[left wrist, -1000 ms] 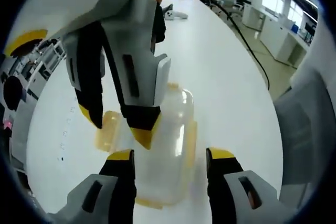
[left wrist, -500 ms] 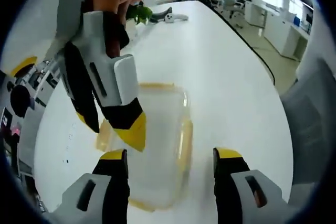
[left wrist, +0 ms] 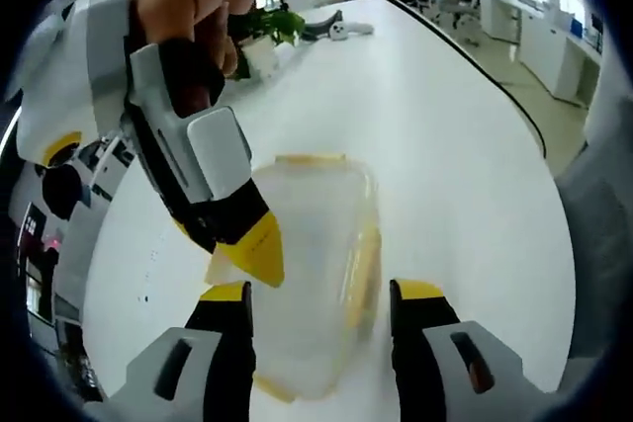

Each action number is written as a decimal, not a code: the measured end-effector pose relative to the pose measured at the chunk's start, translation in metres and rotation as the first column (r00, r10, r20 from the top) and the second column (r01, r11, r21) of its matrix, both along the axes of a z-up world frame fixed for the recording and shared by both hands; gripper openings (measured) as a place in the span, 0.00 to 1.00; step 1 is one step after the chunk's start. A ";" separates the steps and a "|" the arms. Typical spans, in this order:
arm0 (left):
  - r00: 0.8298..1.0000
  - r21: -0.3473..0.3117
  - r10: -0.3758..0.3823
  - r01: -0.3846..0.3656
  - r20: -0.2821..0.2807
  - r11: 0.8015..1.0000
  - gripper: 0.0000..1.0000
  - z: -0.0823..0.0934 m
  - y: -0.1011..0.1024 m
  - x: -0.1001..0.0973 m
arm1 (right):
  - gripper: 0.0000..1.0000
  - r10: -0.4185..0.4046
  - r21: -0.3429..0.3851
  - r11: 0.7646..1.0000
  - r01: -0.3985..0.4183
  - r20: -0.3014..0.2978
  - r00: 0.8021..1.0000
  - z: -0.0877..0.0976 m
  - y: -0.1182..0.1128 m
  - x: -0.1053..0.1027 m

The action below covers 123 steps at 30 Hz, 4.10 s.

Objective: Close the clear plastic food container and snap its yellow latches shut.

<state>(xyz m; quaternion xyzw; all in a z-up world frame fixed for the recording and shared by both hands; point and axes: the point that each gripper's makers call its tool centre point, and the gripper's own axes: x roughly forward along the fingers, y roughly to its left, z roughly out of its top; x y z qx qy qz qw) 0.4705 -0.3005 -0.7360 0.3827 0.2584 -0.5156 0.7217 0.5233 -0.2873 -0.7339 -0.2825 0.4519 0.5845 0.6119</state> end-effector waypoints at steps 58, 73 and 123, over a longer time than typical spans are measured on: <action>0.990 0.005 0.112 -0.113 0.086 0.994 0.52 -0.002 -0.005 0.008 | 0.41 0.013 0.008 1.000 -0.013 -0.001 1.000 0.005 0.001 0.006; 0.995 -0.036 0.092 -0.090 0.044 0.995 0.67 0.014 -0.004 0.009 | 0.48 -0.013 0.021 1.000 0.012 0.063 0.998 0.017 -0.006 0.003; 0.999 0.075 0.036 -0.036 0.008 0.996 0.95 0.017 0.050 0.029 | 0.75 0.009 -0.010 1.000 -0.008 0.144 0.990 0.023 -0.046 -0.035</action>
